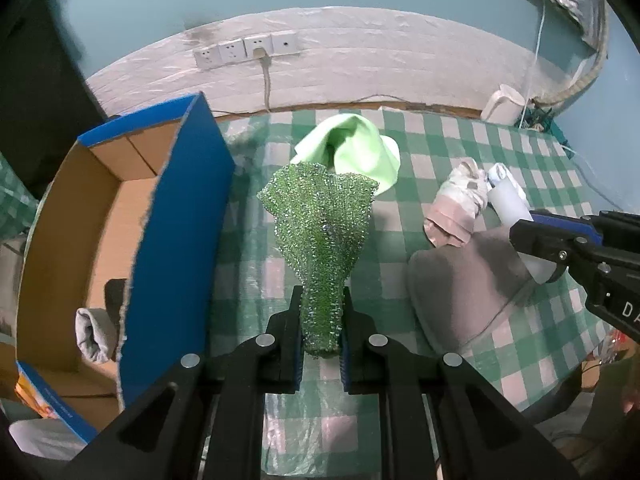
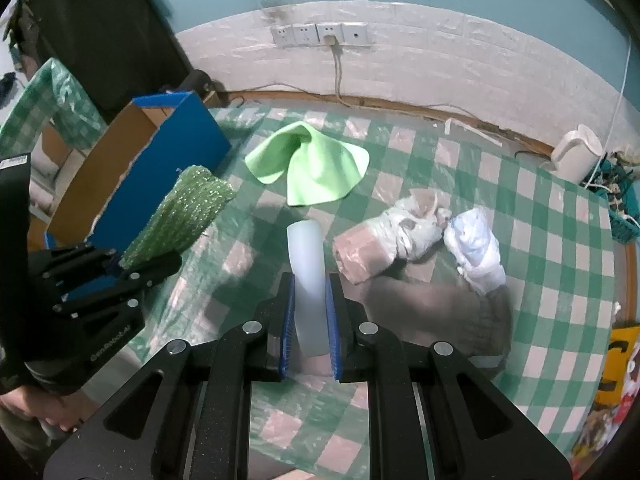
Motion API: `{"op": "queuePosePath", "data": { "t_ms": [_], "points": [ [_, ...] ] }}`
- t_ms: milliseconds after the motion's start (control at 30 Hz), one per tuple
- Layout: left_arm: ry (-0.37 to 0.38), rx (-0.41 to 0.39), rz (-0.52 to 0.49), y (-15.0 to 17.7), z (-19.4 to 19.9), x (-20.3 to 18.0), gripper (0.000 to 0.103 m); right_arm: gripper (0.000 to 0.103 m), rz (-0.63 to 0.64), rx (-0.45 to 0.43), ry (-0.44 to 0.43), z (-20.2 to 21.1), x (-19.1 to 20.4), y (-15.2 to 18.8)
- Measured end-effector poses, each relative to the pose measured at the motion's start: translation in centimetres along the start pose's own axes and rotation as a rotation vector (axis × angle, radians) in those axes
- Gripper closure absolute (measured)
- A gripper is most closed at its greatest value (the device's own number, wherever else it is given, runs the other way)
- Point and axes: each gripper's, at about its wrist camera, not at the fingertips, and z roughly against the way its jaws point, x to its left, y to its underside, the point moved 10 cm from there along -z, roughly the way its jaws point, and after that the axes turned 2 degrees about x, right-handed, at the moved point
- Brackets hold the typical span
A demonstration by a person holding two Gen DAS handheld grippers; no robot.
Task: Organize soft objects
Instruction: 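Carry the scrubber pad with the left gripper while the right gripper carries the tube to the box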
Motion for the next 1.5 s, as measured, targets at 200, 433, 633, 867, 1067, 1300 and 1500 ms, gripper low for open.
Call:
{"op": "queuePosePath", "data": {
  "t_ms": [200,433,633,867,1067,1300,1500],
  "points": [
    [-0.004,-0.031,0.032,-0.5,1.5,1.4,0.089,0.090,0.011,-0.023,-0.006,0.9,1.5,-1.1],
    [-0.017,-0.069,0.055,-0.8,3.3,3.3,0.089,0.090,0.045,-0.041,-0.018,1.6,3.8,-2.5],
    [-0.033,-0.101,0.080,-1.0,4.7,5.1,0.089,0.090,0.087,-0.056,-0.043,2.1,6.7,-3.7],
    [-0.045,-0.122,0.132,-1.2,5.9,7.9,0.089,0.090,0.138,-0.061,-0.068,2.1,10.2,-5.1],
    [-0.056,-0.133,0.181,-1.1,6.5,10.7,0.089,0.090,0.173,-0.057,-0.083,1.5,13.0,-6.2],
    [-0.084,-0.134,0.228,-0.6,6.5,14.0,0.089,0.090,0.215,-0.040,-0.101,0.1,16.0,-7.4],
    [-0.093,-0.126,0.263,-0.1,6.3,16.3,0.089,0.090,0.250,-0.019,-0.117,-1.3,18.7,-7.9]
  ]
}}
